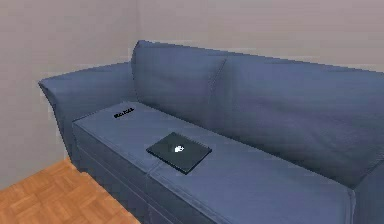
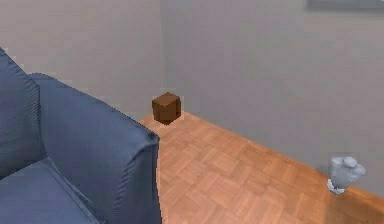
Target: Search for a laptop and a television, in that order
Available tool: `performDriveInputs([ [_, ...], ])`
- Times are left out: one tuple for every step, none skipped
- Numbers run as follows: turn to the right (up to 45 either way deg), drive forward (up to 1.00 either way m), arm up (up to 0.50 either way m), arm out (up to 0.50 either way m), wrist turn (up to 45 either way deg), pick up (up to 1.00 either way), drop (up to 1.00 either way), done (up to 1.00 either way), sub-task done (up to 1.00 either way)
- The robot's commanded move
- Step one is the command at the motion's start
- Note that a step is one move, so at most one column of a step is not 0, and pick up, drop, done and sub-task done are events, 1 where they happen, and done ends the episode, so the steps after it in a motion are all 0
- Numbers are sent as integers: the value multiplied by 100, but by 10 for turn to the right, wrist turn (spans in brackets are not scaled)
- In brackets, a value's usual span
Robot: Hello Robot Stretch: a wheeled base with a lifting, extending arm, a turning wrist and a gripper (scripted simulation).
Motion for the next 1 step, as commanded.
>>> performDriveInputs([
  [-450,0,0,0,0,0,0,0,0],
])
